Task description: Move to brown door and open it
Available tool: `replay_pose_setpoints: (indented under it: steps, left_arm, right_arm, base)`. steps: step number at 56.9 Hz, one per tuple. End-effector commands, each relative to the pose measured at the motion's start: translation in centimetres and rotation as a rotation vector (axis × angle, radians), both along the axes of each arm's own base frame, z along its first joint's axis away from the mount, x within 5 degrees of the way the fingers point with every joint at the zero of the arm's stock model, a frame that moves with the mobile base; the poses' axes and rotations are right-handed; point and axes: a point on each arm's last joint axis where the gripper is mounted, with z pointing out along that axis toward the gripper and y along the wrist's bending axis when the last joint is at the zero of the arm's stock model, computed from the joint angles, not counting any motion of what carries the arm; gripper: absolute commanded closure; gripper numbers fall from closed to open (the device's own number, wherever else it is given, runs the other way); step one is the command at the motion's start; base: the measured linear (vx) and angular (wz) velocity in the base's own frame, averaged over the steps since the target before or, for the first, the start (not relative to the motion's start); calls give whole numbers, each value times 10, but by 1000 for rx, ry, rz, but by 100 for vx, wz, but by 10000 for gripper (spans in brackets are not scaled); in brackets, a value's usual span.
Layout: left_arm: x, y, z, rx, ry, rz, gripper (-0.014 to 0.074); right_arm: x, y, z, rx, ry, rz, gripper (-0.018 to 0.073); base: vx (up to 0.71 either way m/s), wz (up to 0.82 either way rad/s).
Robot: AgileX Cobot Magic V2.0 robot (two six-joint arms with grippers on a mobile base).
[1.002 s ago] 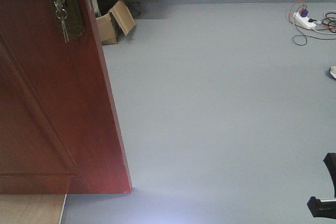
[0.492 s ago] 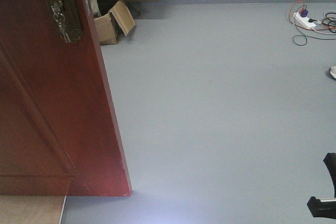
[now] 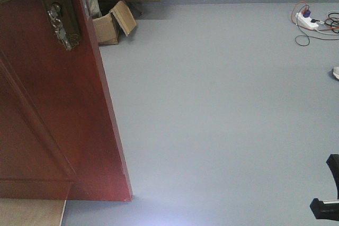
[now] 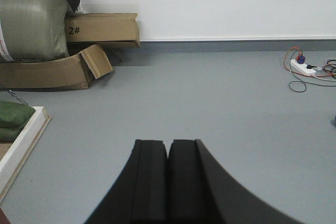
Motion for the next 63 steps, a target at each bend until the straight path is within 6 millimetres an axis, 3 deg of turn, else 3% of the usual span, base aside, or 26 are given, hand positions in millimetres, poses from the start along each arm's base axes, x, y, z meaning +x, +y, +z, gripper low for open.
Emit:
replay_pose_setpoints:
  steps: [1, 6, 16, 63]
  left_arm:
    - [-8, -1, -3, -16, -150, -14, 603]
    - [-10, -1, -27, -124, -154, -43, 603]
    - [-6, -2, -39, -165, 10, -54, 603]
    - [-6, -2, -43, -117, 61, -41, 603]
  right_arm:
    - [1, -1, 6, -6, -83, -5, 559]
    - [1, -1, 6, -6, -83, -5, 559]
    - [1, -1, 5, -7, -80, -5, 559]
    - [1, -1, 6, -7, -82, -5, 559]
  base:
    - [0, 0]
    - [0, 0]
    - [0, 0]
    - [0, 0]
